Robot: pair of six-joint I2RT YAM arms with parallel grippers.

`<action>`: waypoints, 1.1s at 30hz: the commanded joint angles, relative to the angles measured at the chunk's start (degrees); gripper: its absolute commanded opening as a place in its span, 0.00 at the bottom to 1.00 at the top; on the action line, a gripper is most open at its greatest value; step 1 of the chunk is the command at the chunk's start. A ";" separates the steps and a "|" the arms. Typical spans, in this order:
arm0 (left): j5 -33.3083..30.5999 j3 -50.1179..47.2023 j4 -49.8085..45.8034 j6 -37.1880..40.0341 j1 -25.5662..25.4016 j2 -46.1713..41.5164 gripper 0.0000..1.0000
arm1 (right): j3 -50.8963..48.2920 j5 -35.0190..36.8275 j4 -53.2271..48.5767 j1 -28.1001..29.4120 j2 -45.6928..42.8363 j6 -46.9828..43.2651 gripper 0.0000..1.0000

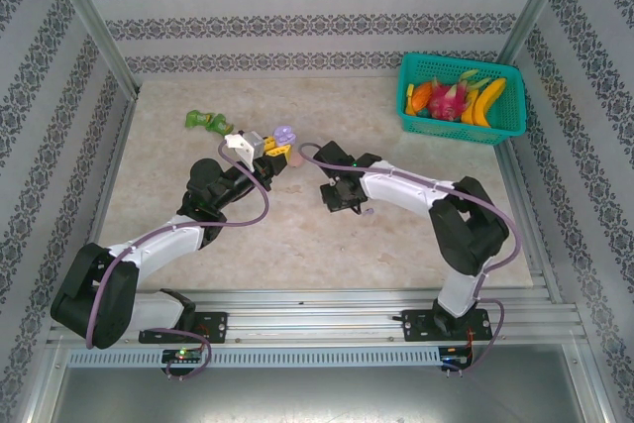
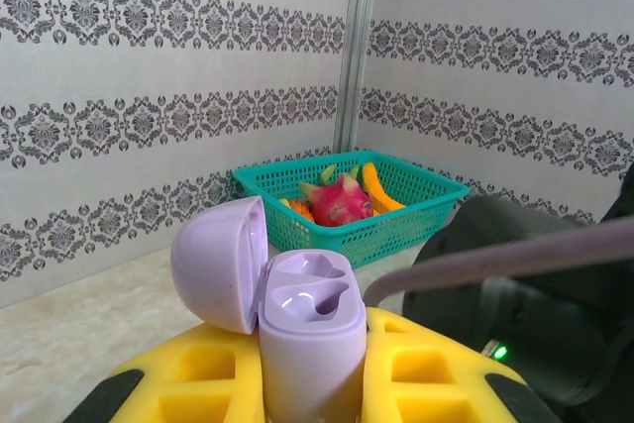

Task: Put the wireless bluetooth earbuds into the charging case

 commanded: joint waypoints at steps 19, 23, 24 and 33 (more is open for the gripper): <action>10.49 5.54 -5.01 0.79 0.40 1.88 0.00 | 1.47 1.63 -0.79 -5.98 -26.51 -2.60 0.20; 13.03 6.90 -5.01 0.95 -0.20 3.21 0.00 | 6.24 -0.47 0.59 -5.97 -27.75 -4.47 0.21; 13.43 7.23 -4.90 1.26 -0.57 3.48 0.00 | 7.27 -0.95 1.18 -5.98 -28.03 -4.79 0.21; 10.22 10.06 -5.39 7.10 -4.36 5.78 0.00 | 9.44 -6.11 10.66 -5.02 -31.27 -6.45 0.22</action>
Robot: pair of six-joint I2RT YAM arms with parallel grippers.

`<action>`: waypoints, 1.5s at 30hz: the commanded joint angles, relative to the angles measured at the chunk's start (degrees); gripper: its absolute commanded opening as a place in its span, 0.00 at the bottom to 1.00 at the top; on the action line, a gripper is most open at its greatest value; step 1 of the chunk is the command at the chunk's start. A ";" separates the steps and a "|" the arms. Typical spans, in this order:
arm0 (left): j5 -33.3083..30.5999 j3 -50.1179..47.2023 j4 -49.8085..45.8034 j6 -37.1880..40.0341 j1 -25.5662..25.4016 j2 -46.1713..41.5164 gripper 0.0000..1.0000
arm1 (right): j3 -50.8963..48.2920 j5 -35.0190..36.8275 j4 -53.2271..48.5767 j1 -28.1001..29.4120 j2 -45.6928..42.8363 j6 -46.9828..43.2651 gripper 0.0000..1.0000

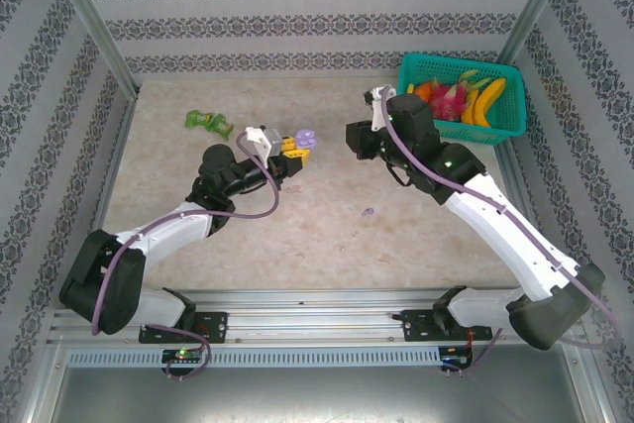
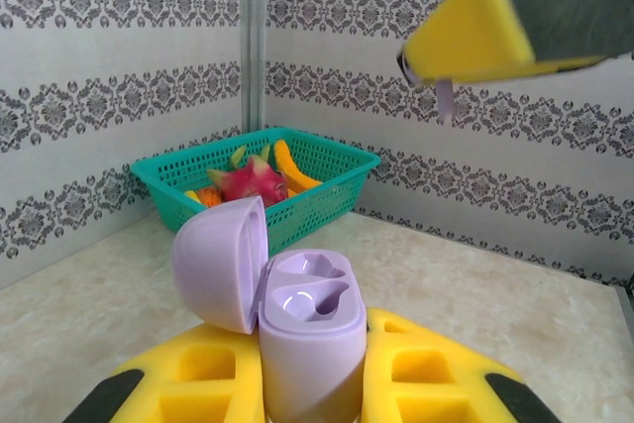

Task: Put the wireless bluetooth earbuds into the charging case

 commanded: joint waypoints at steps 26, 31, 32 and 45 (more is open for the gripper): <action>-11.44 9.69 3.63 19.86 -9.77 3.75 0.00 | -12.75 -3.98 25.35 4.25 -8.47 -2.63 0.23; -10.88 9.95 3.51 19.51 -9.95 3.87 0.00 | -13.57 -3.96 26.17 4.29 -8.18 -2.21 0.22; -10.74 10.01 3.46 19.42 -9.95 3.90 0.00 | -13.72 -3.98 26.40 4.20 -8.18 -2.11 0.22; -9.74 10.45 3.47 18.30 -10.12 3.95 0.00 | -14.69 -5.11 27.74 3.50 -7.54 -0.40 0.21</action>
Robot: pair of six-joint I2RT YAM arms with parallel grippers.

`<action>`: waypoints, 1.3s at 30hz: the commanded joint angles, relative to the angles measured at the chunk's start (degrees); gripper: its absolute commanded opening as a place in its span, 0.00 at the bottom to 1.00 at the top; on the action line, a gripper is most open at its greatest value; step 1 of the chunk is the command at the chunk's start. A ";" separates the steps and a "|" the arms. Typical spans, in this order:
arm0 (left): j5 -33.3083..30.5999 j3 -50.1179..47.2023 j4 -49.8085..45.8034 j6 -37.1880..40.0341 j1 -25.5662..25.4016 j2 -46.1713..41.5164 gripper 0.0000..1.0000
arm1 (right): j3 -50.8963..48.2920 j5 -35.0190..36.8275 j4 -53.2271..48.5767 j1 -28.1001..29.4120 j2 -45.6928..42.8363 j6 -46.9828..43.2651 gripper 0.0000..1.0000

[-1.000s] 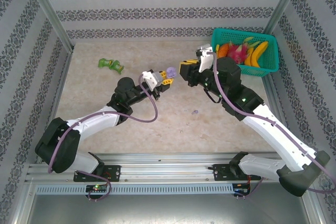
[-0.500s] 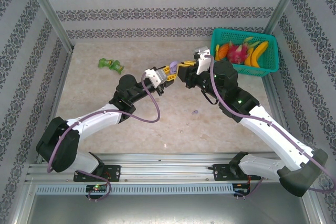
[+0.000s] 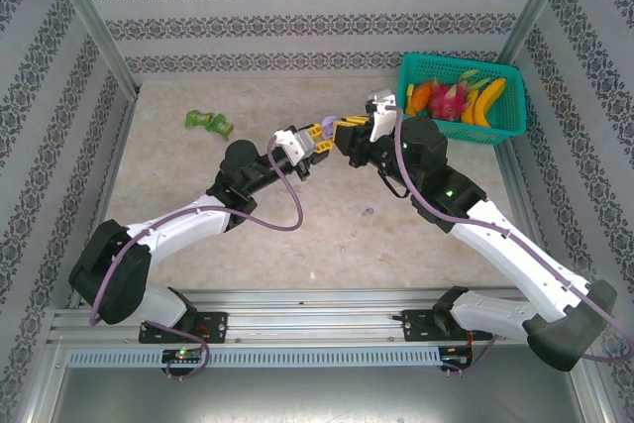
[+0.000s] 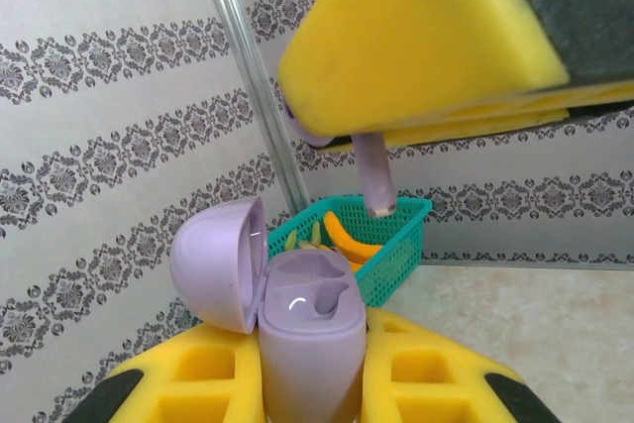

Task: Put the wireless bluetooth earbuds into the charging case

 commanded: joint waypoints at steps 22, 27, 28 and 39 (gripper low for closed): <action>2.09 2.35 1.28 0.31 -1.34 -0.48 0.00 | -3.21 -1.28 3.14 -2.06 0.70 2.50 0.19; 2.23 2.85 0.86 0.12 -1.34 -0.34 0.00 | -3.27 -2.99 2.96 -2.42 1.07 2.37 0.17; 2.37 2.93 0.68 0.07 -1.34 -0.21 0.00 | -3.09 -3.54 2.81 -2.43 1.23 2.02 0.17; 2.31 3.11 0.71 -0.41 -1.34 -0.01 0.00 | -0.99 -9.23 -0.45 -1.90 4.02 -1.01 0.16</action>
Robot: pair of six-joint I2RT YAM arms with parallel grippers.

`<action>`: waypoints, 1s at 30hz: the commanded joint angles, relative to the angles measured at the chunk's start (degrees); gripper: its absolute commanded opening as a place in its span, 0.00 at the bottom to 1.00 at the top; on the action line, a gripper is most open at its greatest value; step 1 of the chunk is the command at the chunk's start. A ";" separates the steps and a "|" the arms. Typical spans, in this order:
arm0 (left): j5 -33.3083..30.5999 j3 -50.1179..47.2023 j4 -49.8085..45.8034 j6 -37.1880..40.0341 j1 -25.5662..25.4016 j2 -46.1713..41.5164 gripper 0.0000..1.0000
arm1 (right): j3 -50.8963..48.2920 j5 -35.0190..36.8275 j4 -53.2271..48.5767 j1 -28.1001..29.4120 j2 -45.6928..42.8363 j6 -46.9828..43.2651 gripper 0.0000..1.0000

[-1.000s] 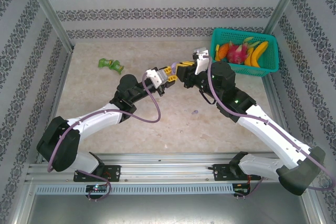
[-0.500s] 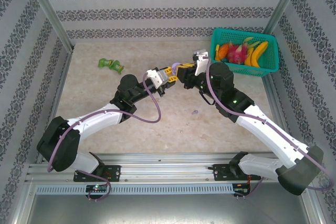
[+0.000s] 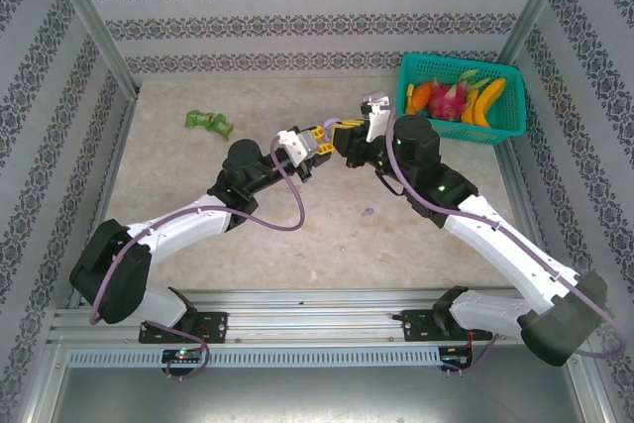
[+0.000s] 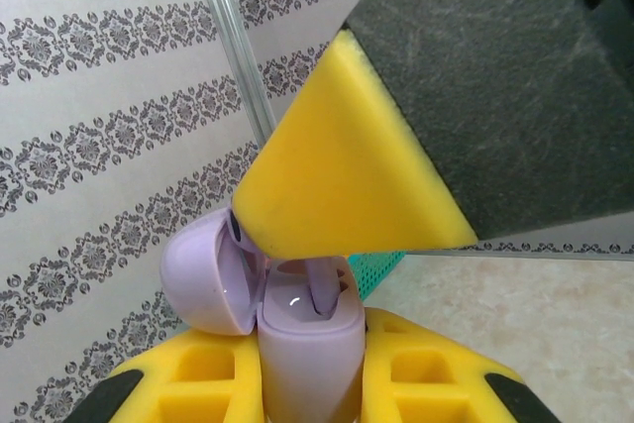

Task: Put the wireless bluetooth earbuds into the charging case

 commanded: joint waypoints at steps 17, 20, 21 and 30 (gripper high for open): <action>0.71 0.87 5.65 -2.56 -0.75 1.24 0.00 | 5.00 -2.56 -6.57 -1.07 0.87 -0.30 0.41; 0.29 0.30 6.53 -3.00 -0.75 1.60 0.00 | 5.79 -2.99 -6.91 -2.39 -1.13 1.12 0.49; 0.03 -0.01 6.85 -3.12 -0.75 1.84 0.00 | 5.89 -3.00 -7.02 -2.92 -1.96 1.87 0.51; -2.24 -3.15 9.21 -3.67 -0.75 1.35 0.00 | 5.49 1.15 -15.02 -9.71 -8.38 9.57 0.60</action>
